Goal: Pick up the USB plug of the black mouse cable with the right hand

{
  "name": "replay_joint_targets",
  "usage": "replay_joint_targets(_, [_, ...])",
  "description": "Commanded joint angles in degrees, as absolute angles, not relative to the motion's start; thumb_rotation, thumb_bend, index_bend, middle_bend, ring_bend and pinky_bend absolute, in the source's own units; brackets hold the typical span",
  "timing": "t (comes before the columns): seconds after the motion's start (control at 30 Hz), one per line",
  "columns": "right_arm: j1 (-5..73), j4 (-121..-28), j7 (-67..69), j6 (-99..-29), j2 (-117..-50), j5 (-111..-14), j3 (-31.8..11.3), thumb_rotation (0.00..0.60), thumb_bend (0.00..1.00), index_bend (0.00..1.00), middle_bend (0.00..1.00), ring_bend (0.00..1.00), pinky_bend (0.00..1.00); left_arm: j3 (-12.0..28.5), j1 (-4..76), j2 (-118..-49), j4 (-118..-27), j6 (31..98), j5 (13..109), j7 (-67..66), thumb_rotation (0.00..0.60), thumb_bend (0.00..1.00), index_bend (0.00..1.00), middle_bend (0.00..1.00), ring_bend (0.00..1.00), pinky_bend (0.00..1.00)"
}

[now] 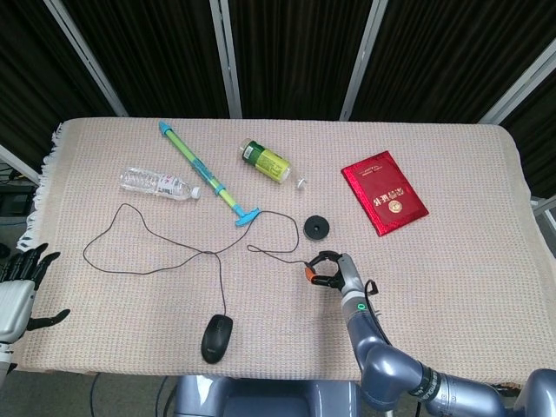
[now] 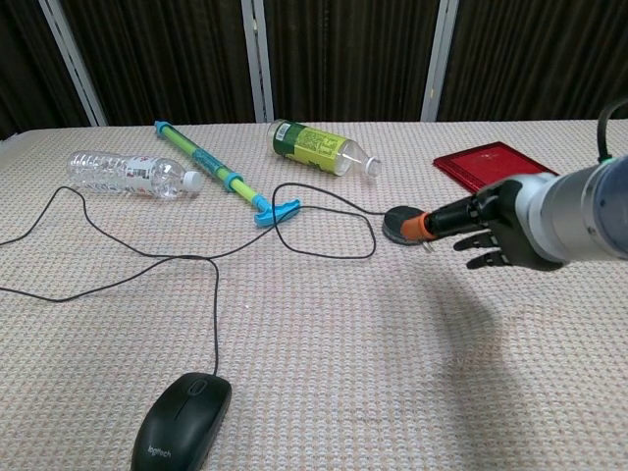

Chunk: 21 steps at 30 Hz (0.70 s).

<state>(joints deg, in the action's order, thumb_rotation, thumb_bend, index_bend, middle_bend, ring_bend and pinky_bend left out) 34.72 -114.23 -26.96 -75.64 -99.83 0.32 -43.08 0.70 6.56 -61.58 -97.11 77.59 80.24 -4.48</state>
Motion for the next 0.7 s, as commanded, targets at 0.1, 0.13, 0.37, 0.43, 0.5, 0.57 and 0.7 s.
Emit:
replay_joint_targets(0.1, [36.0,-114.6,-25.0,-74.6,-97.8,3.3,-45.1,0.6,0.37,0.55,0.16,0.0,0.0,0.7,6.5,-61.5,-97.1,77.6,80.2,-4.5,0.6,0.12,0.12,0.0,0.0,0.0])
replay_joint_targets(0.13, [36.3,-114.6,-25.1,-74.8,-97.4,3.4,-45.0,0.6,0.37,0.55,0.16,0.0,0.0,0.7,6.5,-61.5,-97.1,77.6,80.2,-4.4,0.6,0.12,0.12,0.0,0.0,0.0])
replay_joint_targets(0.37, [39.3,-116.8,-26.7,-77.1,-94.0,9.0,-46.2,0.6,0.38,0.55,0.16,0.0,0.0,0.8,6.5,-61.5,-97.1,77.6,79.8,-4.4,0.6,0.12,0.12,0.0,0.0,0.0])
replay_joint_targets(0.43, [40.4,-117.6,-27.3,-78.1,-93.0,10.9,-46.6,0.6,0.38,0.56,0.16,0.0,0.0,0.9,6.5,-61.5,-97.3,77.6,79.7,-4.4,0.6,0.12,0.12,0.0,0.0,0.0])
replay_joint_targets(0.5, [41.1,-118.0,-27.6,-78.7,-92.3,12.5,-47.0,0.6,0.38,0.56,0.16,0.0,0.0,0.9,6.6,-61.5,-97.3,77.6,79.9,-4.4,0.6,0.12,0.12,0.0,0.0,0.0])
replay_joint_targets(0.57, [41.9,-118.5,-27.4,-79.2,-91.7,13.8,-47.5,0.6,0.38,0.56,0.16,0.0,0.0,0.8,6.7,-61.5,-97.2,77.4,80.2,-4.4,0.6,0.12,0.12,0.0,0.0,0.0])
replay_joint_targets(0.7, [42.9,-118.6,-26.9,-79.6,-91.2,14.8,-47.6,0.6,0.38,0.56,0.16,0.0,0.0,0.8,6.9,-61.5,-97.2,77.1,80.1,-4.1,0.6,0.12,0.12,0.0,0.0,0.0])
